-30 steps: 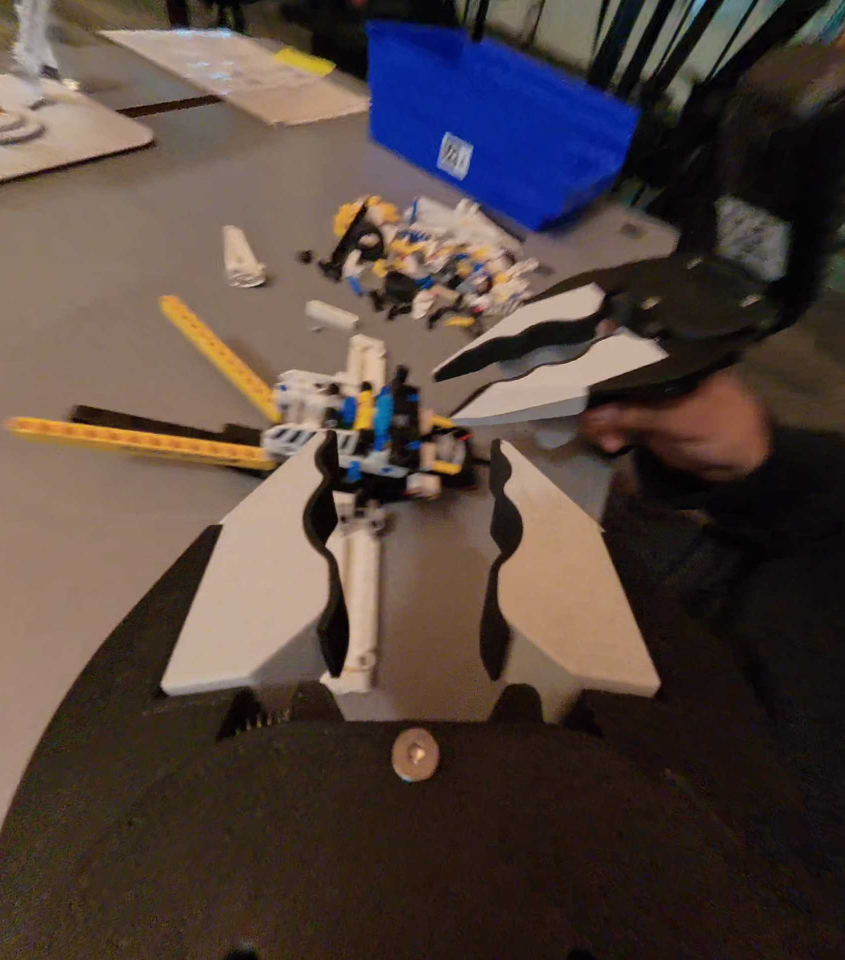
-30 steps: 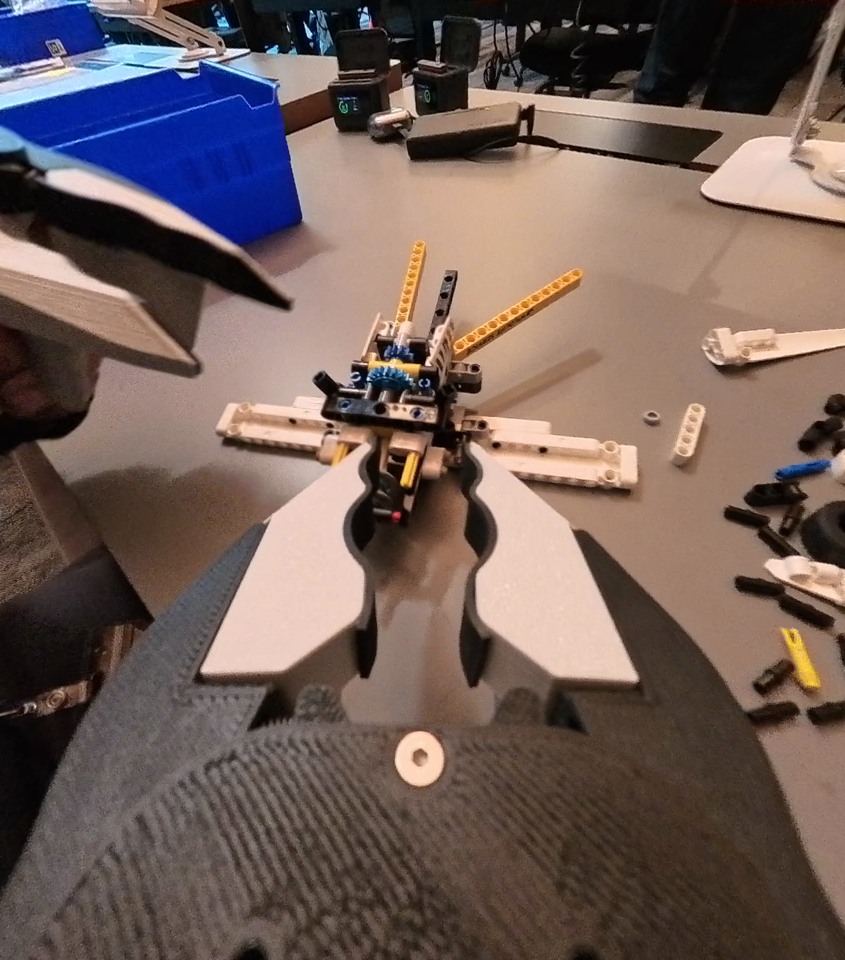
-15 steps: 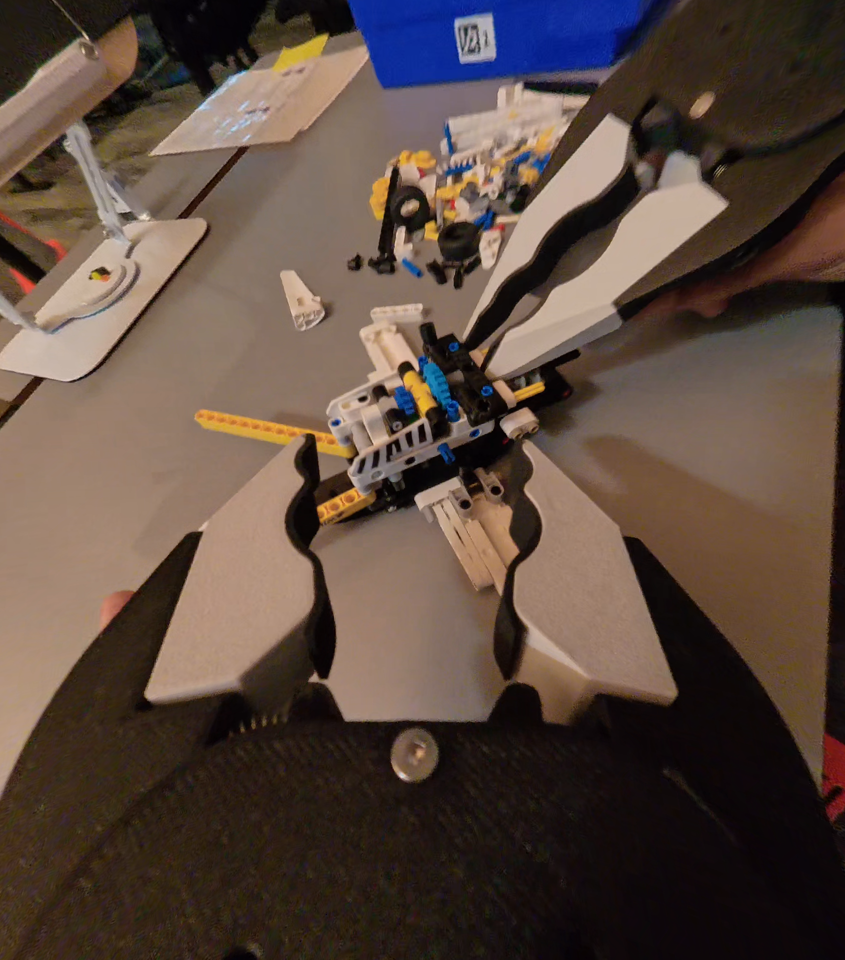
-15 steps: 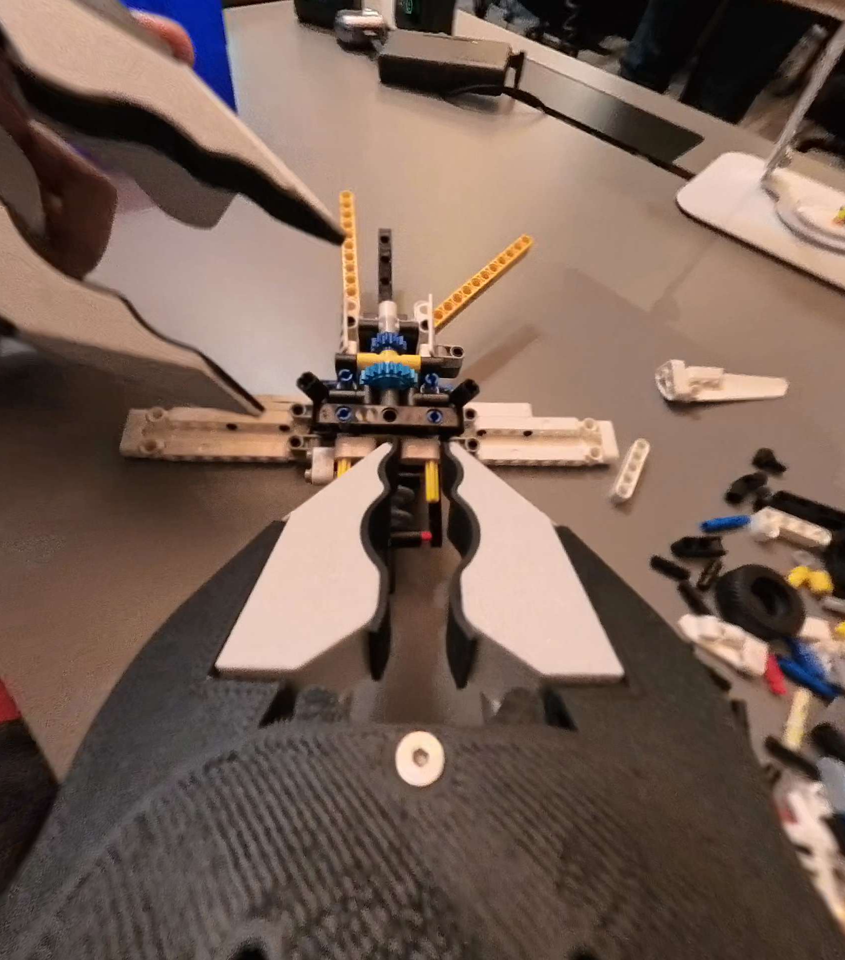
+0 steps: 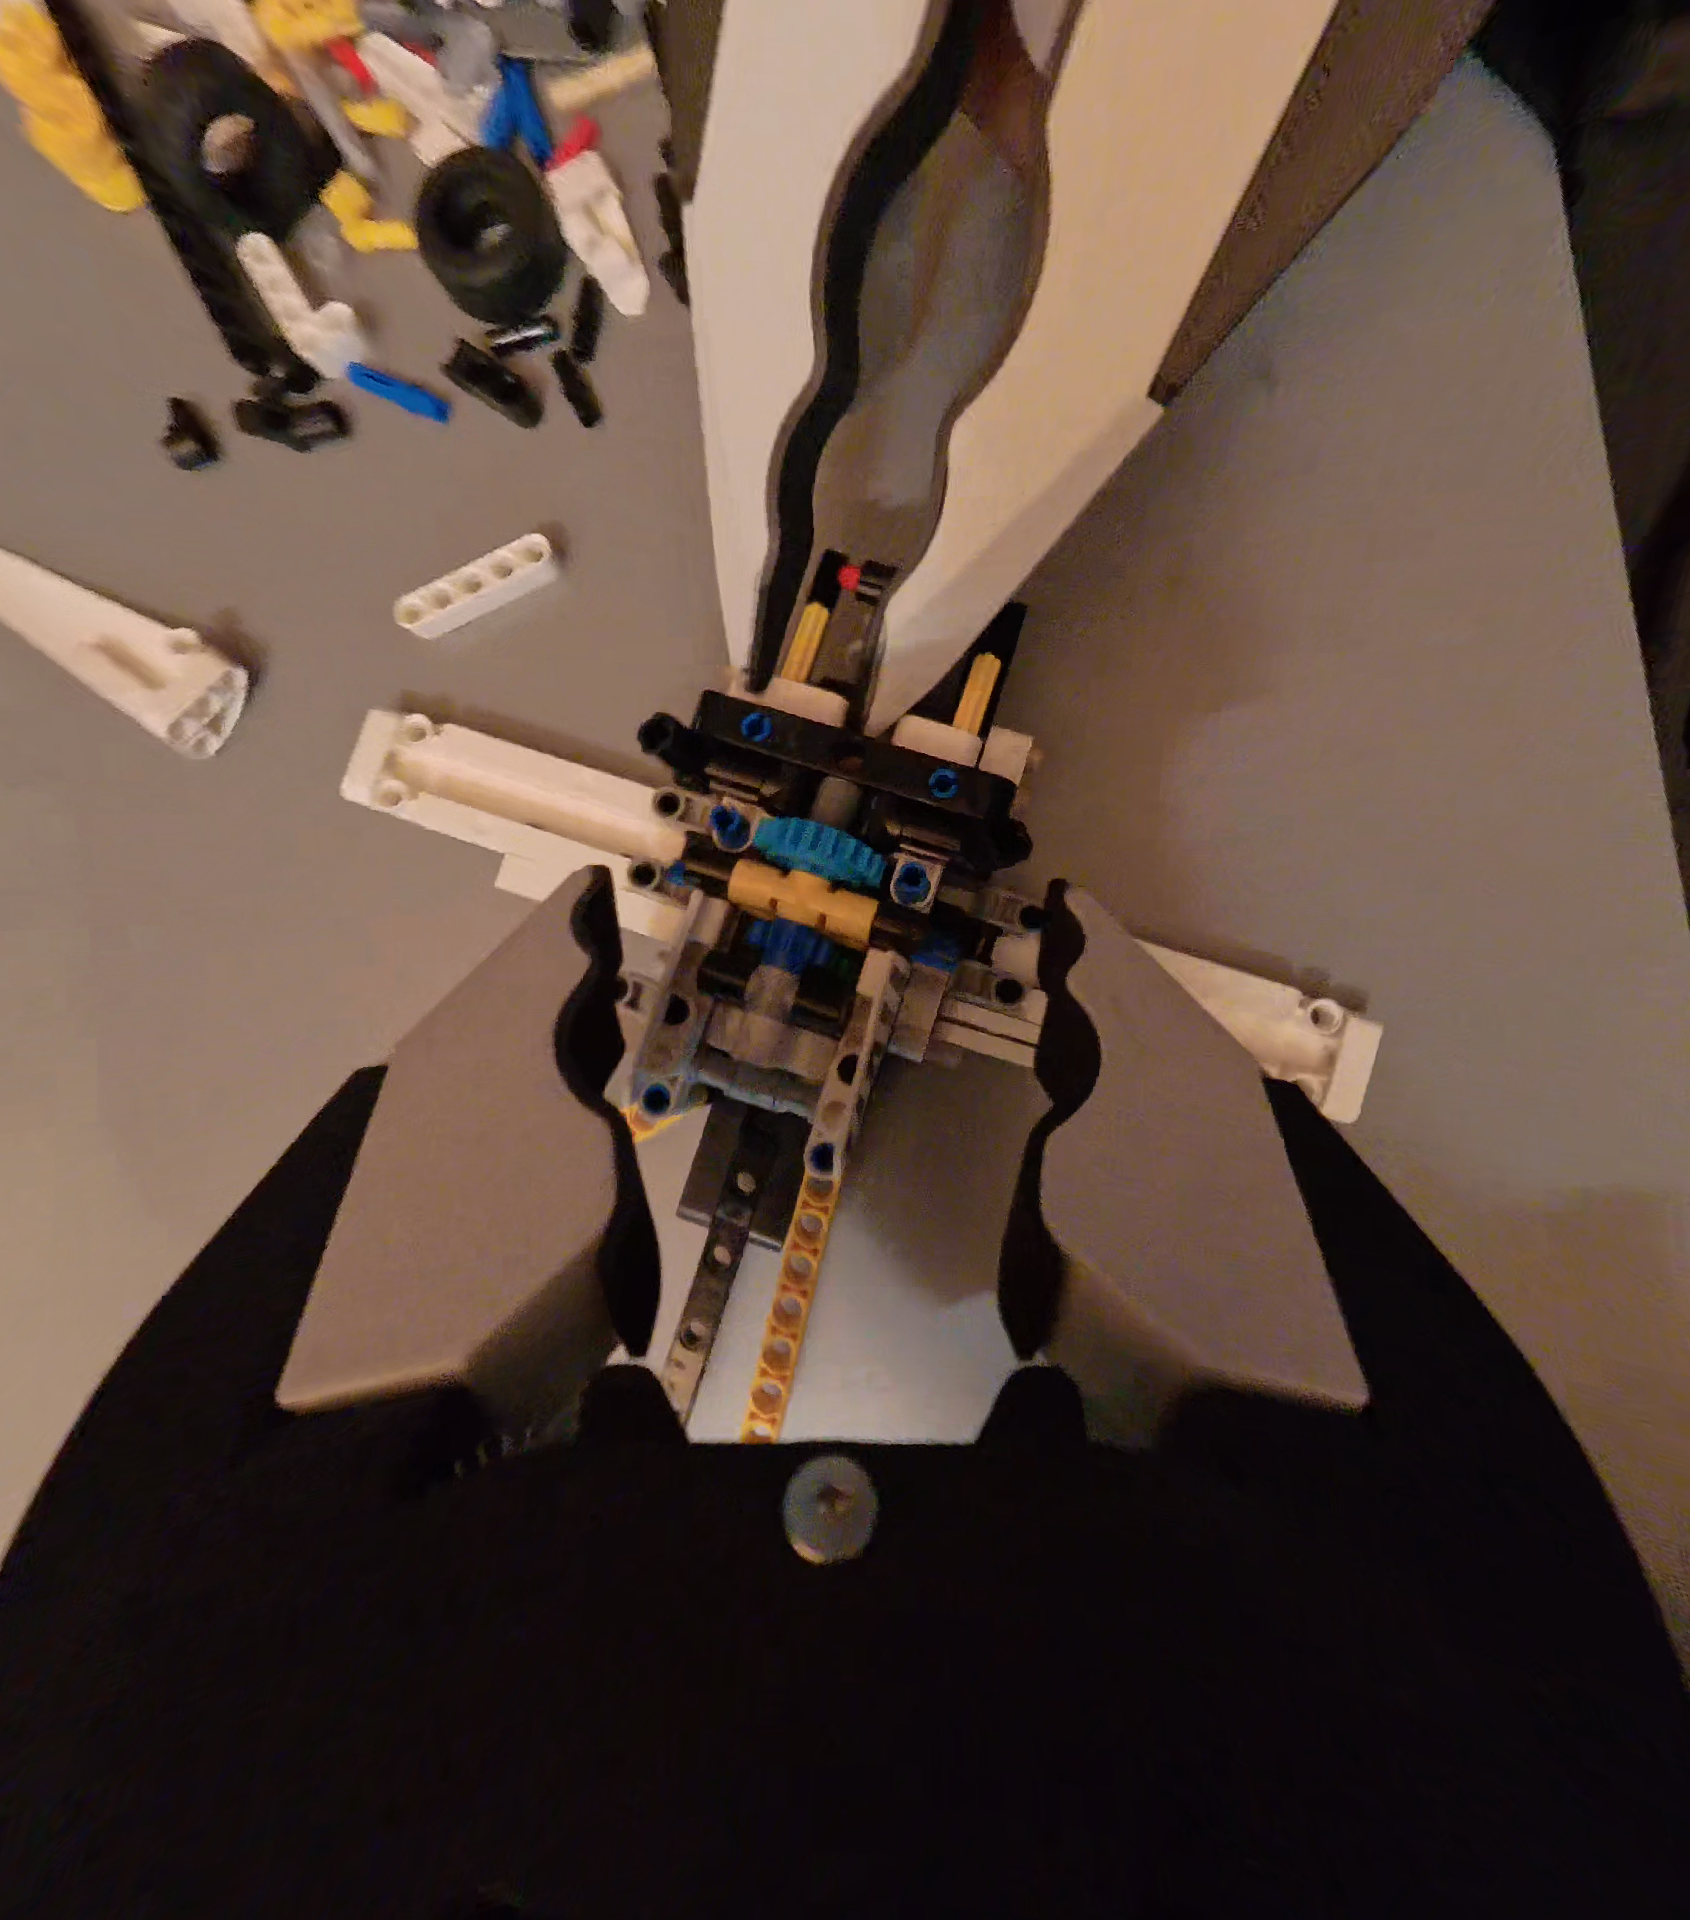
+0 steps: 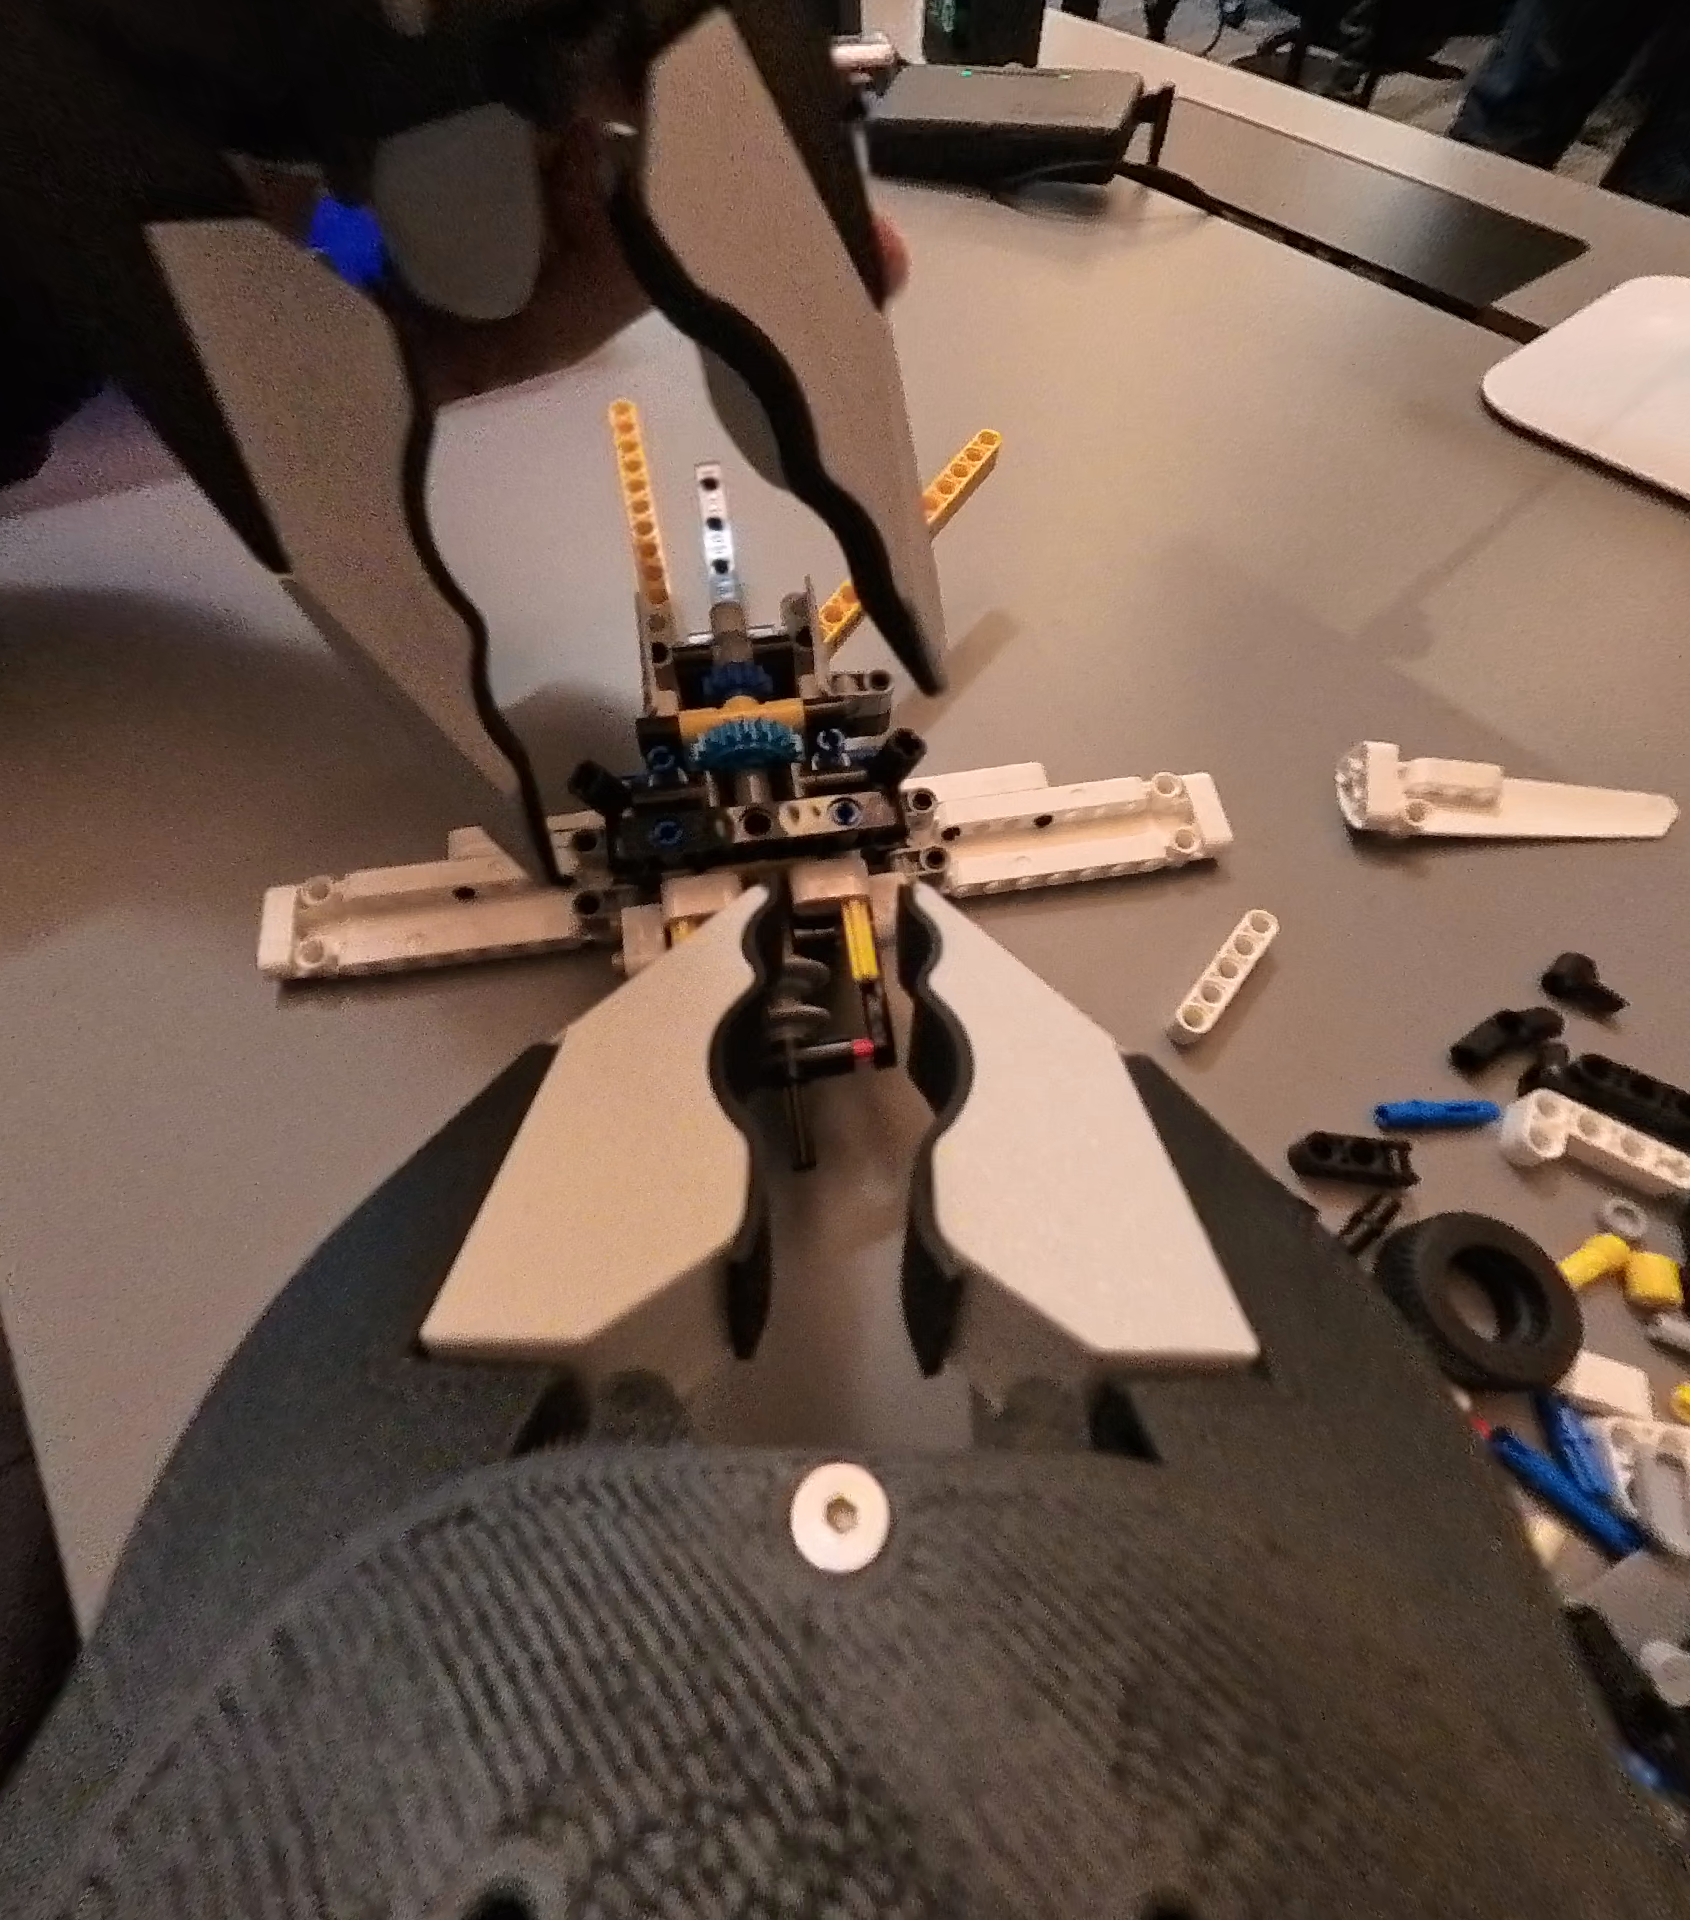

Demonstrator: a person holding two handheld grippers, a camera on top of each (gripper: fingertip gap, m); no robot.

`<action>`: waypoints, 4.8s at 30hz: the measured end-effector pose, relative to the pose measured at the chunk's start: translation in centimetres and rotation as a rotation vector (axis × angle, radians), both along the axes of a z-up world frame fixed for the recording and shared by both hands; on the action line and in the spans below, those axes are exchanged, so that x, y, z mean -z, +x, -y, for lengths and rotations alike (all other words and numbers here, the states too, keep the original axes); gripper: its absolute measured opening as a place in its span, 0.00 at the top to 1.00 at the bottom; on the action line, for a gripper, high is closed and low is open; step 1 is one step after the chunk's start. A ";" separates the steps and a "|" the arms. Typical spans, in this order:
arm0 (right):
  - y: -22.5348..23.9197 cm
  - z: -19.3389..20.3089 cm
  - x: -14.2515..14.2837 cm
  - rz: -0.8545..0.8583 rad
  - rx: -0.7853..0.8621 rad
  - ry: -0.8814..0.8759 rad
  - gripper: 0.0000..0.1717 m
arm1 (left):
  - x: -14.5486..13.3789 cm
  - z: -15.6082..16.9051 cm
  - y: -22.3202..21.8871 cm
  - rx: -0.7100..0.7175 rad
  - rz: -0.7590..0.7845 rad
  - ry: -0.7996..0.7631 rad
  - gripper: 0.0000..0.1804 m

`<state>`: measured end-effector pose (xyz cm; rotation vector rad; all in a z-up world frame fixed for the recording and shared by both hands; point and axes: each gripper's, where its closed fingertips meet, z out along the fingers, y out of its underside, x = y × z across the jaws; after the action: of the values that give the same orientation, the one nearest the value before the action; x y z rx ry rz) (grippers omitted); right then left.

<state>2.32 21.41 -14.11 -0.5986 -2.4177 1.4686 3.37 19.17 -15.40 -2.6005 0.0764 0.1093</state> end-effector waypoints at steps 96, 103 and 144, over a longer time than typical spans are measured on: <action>2.3 -1.5 -0.1 -0.068 -0.180 0.032 0.92 | 0.1 -1.3 1.0 -0.026 -0.001 0.192 0.71; 2.5 -1.5 -0.1 0.027 -0.174 -0.022 0.92 | 0.1 -1.6 1.4 -0.012 0.005 0.182 0.71; -0.2 -1.2 0.3 0.029 -0.128 0.002 0.91 | 0.0 0.2 -0.6 -0.111 -0.027 0.173 0.72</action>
<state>2.15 22.63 -14.44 -0.4760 -2.5214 1.5161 2.81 18.94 -15.39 -2.4298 -0.0653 0.1825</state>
